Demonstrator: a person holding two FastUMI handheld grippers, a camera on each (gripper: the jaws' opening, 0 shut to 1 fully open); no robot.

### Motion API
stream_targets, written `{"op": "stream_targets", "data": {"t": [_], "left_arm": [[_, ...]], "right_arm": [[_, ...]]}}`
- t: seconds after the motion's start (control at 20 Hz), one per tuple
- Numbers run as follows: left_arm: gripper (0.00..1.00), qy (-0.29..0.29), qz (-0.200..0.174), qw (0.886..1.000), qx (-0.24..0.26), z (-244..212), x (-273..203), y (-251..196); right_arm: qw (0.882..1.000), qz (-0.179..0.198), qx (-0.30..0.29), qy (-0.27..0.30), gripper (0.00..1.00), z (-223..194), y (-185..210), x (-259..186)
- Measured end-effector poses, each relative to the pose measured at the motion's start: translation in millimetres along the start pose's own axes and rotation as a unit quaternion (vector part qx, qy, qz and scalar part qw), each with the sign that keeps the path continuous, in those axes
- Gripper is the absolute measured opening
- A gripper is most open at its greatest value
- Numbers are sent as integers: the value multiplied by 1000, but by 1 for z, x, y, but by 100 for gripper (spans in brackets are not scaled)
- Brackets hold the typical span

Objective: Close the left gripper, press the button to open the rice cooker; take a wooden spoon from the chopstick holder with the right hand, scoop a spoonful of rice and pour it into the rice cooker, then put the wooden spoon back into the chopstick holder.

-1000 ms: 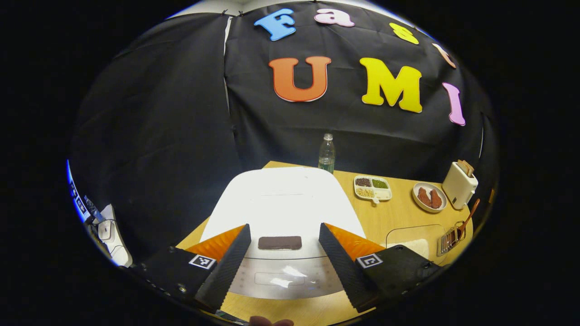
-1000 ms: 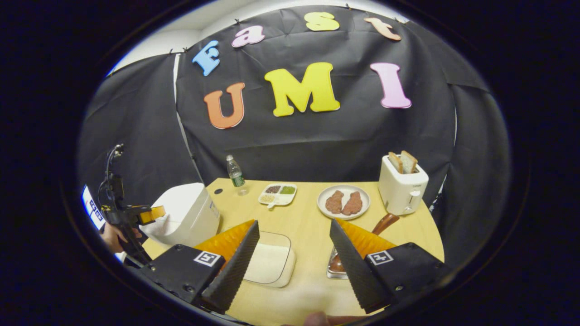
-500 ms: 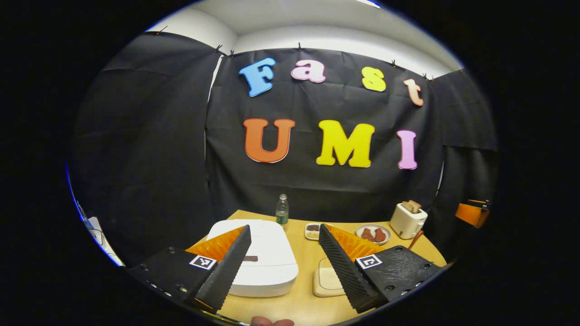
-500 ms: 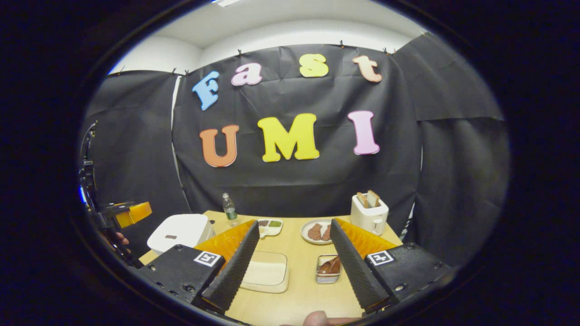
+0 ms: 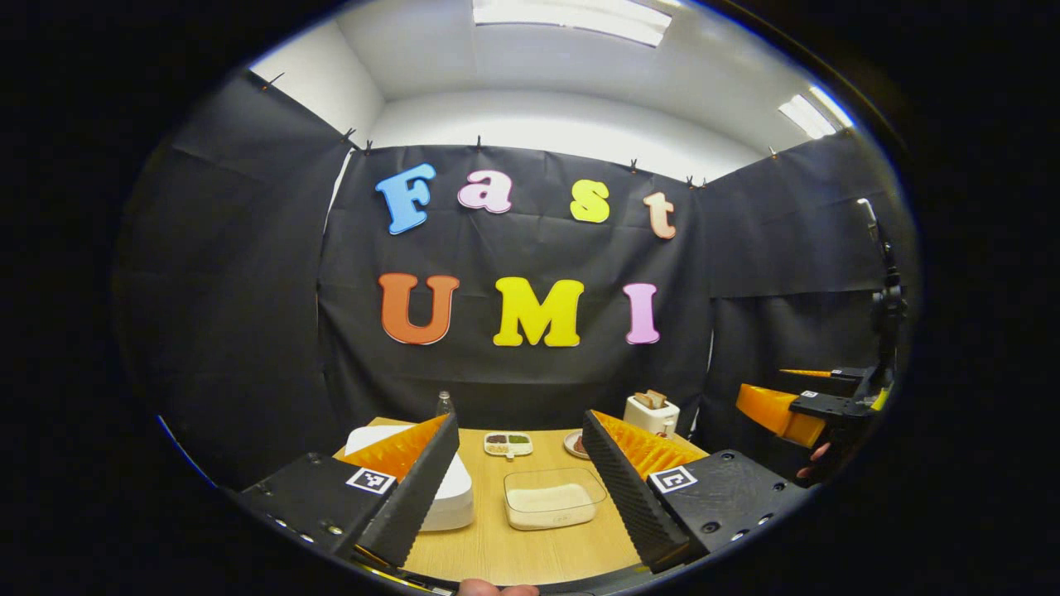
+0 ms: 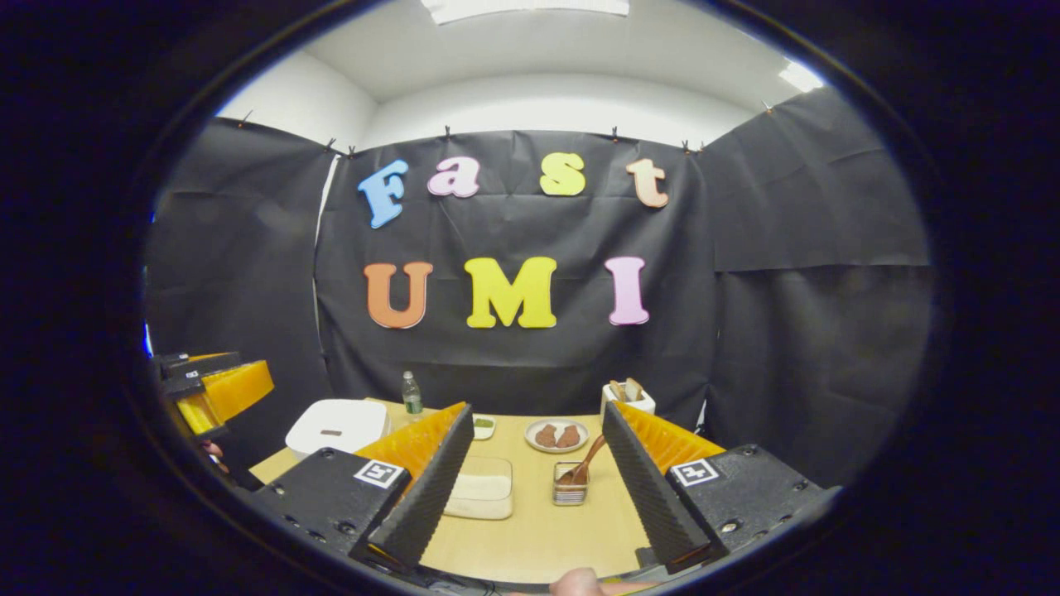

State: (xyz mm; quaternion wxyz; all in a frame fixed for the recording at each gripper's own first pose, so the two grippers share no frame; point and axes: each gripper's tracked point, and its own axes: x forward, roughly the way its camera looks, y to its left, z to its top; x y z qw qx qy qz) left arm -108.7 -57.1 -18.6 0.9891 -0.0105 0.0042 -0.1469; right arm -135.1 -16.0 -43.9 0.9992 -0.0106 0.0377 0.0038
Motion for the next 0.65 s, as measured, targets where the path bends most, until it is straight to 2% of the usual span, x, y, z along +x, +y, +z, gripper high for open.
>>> {"op": "stream_targets", "data": {"t": [0.1,0.2,0.25,0.35,0.65], "left_arm": [[96,4,14,1000,3,-3,-11,6],[96,-2,44,999,0,-1,-24,17],[96,-8,57,998,3,2,-28,21],[96,-13,76,997,15,5,-31,24],[96,-21,69,997,10,10,-32,17]], "right_arm": [[1000,-4,8,-4,100,2,2,-9],[1000,-6,10,-4,100,1,6,-17],[1000,-6,7,-6,96,0,7,-20],[1000,-9,0,-1,100,-4,5,-26],[1000,-11,4,1,100,-3,3,-31]]}}
